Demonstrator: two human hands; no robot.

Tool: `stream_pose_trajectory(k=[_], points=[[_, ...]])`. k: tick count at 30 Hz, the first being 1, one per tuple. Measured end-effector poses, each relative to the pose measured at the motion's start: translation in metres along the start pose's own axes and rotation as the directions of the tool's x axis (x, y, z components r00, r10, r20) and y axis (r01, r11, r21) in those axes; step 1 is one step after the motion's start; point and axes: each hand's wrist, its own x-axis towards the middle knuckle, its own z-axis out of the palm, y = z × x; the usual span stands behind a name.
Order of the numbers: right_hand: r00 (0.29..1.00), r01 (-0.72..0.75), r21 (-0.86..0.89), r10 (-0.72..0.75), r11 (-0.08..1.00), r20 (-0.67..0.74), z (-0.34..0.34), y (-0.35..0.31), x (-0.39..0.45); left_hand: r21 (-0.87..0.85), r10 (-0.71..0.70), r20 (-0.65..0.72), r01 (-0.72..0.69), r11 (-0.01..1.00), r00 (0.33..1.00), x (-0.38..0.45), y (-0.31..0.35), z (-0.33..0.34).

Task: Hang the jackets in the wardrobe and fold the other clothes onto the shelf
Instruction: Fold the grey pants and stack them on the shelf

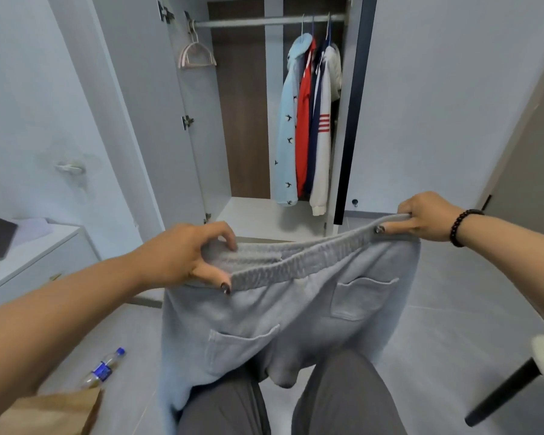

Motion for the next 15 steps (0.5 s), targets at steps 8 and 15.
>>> stream_pose_trajectory(k=[8, 15], points=[[0.979, 0.161, -0.096, -0.171, 0.982, -0.11, -0.024, -0.012, 0.015, 0.761, 0.497, 0.205, -0.457, 0.461, 0.843, 0.007, 0.0, 0.013], [0.934, 0.253, -0.102, -0.271, 0.962, -0.232, -0.026, -0.015, 0.016, 0.781, 0.189, -0.12, -0.025, 0.624, 0.975, 0.032, -0.039, 0.003]])
